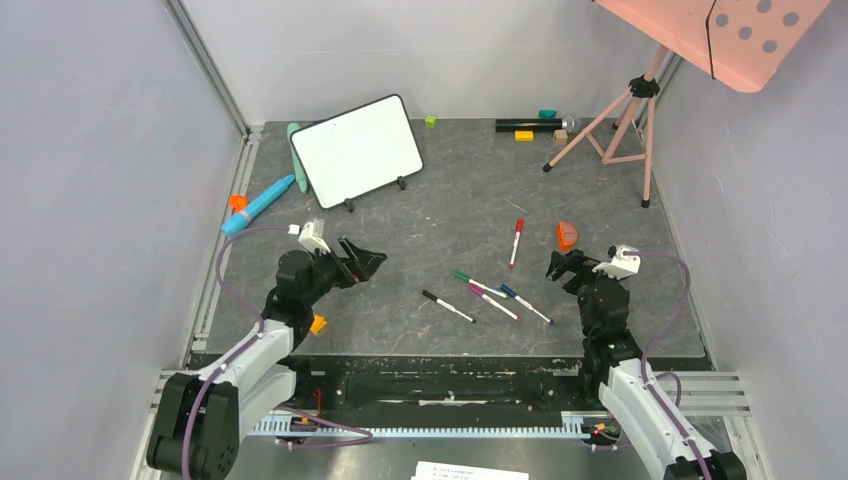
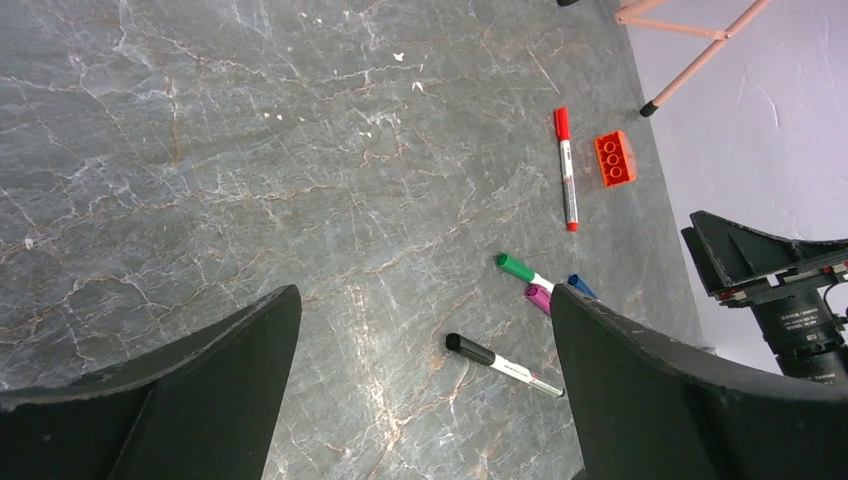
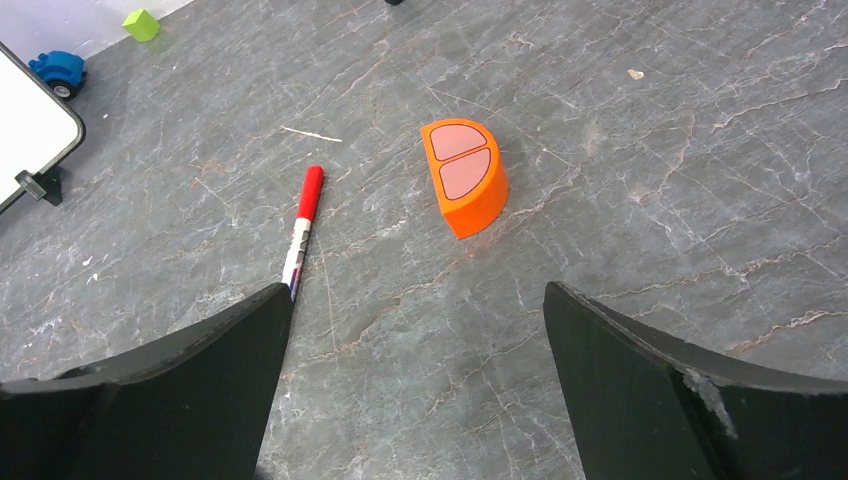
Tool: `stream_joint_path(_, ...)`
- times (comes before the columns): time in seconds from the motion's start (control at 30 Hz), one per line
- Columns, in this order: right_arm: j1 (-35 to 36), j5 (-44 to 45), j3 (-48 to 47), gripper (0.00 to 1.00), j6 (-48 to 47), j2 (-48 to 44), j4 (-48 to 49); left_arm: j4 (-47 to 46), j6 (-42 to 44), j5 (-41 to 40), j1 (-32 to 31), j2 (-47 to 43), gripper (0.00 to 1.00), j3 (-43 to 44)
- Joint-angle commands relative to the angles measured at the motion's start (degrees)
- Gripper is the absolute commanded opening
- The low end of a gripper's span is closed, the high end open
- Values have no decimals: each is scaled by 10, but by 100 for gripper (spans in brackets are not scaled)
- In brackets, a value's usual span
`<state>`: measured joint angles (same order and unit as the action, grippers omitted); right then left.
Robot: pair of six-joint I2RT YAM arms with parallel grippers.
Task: Write a sentence on the whiteboard
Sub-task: Open the whiteboard marker at the center of the board.
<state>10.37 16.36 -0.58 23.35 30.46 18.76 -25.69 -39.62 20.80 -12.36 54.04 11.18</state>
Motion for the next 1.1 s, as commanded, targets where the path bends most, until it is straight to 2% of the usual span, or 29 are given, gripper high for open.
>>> stream_joint_path(0.0,-1,7,72,98,-2,1,16,1,25,-18,-2,-27,100,7)
stream_joint_path(0.2,-1,14,69,98,2,2,13,-22,25,-1,-2,-34,100,-1)
stream_joint_path(0.33,-1,39,63,98,-3,-30,-20,-31,22,0,-2,-43,100,-9)
stream_joint_path(0.47,-1,28,34,98,-12,-64,-63,-47,20,5,-2,-51,100,-17)
stream_joint_path(0.67,0,-130,-80,99,-76,-5,-146,-109,8,43,-11,-19,100,-26)
stream_joint_path(0.73,3,-203,-111,91,-99,38,-149,-123,8,46,-20,-9,100,-26)
stream_joint_path(0.83,37,-229,-160,89,-129,102,-181,-125,15,37,-35,2,100,-22)
stream_joint_path(0.97,121,-170,-196,83,-147,145,-237,-125,17,38,-47,19,100,-14)
stream_joint_path(1.07,170,-182,-209,79,-159,167,-258,-125,19,42,-53,29,100,-9)
